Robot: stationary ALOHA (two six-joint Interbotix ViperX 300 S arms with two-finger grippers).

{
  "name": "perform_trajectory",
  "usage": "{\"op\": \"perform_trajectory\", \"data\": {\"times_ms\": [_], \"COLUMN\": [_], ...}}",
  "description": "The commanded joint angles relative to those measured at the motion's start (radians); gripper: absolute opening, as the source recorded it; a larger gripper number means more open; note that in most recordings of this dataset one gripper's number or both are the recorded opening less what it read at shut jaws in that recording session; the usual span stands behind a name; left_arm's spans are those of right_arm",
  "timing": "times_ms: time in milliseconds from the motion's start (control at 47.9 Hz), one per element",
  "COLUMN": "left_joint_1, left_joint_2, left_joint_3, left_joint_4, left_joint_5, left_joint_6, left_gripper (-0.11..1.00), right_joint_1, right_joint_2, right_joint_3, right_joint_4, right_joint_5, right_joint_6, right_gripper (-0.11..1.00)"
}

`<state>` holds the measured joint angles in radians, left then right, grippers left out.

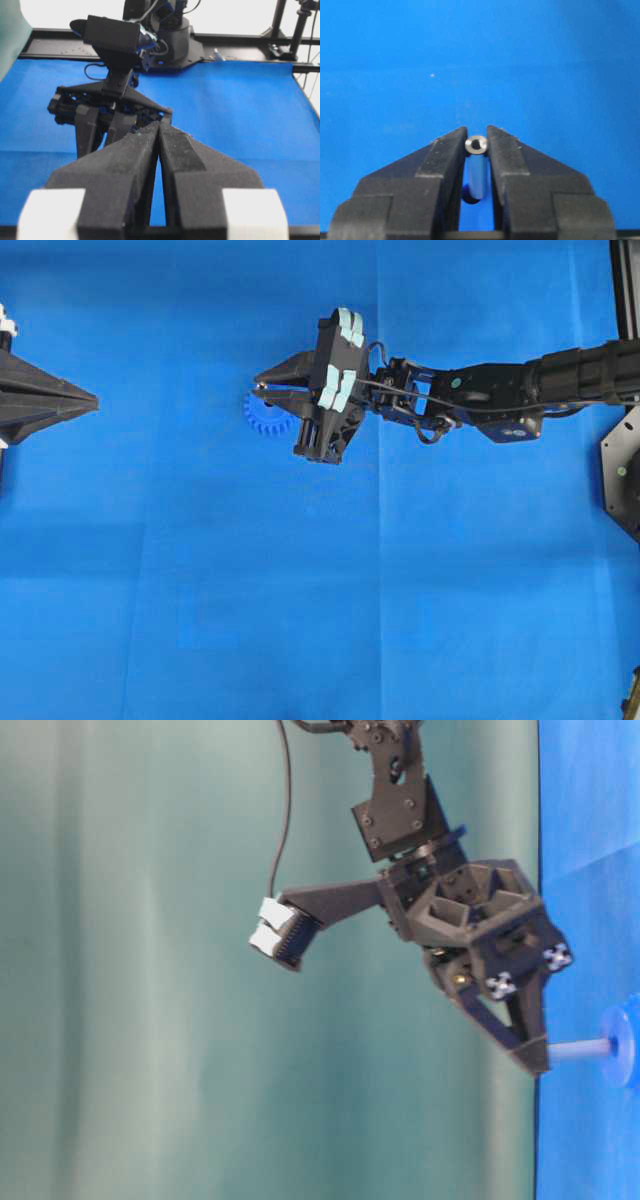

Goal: Insert the shaft placed at a random location into the center hole of the small gear at another random location.
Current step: 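Align the held shaft above the gear's center hole with the right gripper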

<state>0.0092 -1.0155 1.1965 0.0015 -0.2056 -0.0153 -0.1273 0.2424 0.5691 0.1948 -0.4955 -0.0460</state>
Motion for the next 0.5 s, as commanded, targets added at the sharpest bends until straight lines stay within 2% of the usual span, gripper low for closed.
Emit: {"op": "perform_trajectory", "data": {"times_ms": [0, 480], "left_joint_1": [0.002, 0.002], "left_joint_2": [0.005, 0.003], "left_joint_3": [-0.015, -0.017], "left_joint_4": [0.0, 0.002], "left_joint_5": [-0.003, -0.002], "left_joint_6": [-0.002, -0.002], "left_gripper": [0.0, 0.0], "right_joint_1": [0.003, 0.017], "right_joint_2": [-0.061, -0.061], "right_joint_3": [-0.005, 0.008], "right_joint_4": [-0.009, -0.015], "right_joint_5": [-0.008, -0.02], "right_joint_6": [-0.002, -0.002], "right_gripper": [0.03, 0.03]}}
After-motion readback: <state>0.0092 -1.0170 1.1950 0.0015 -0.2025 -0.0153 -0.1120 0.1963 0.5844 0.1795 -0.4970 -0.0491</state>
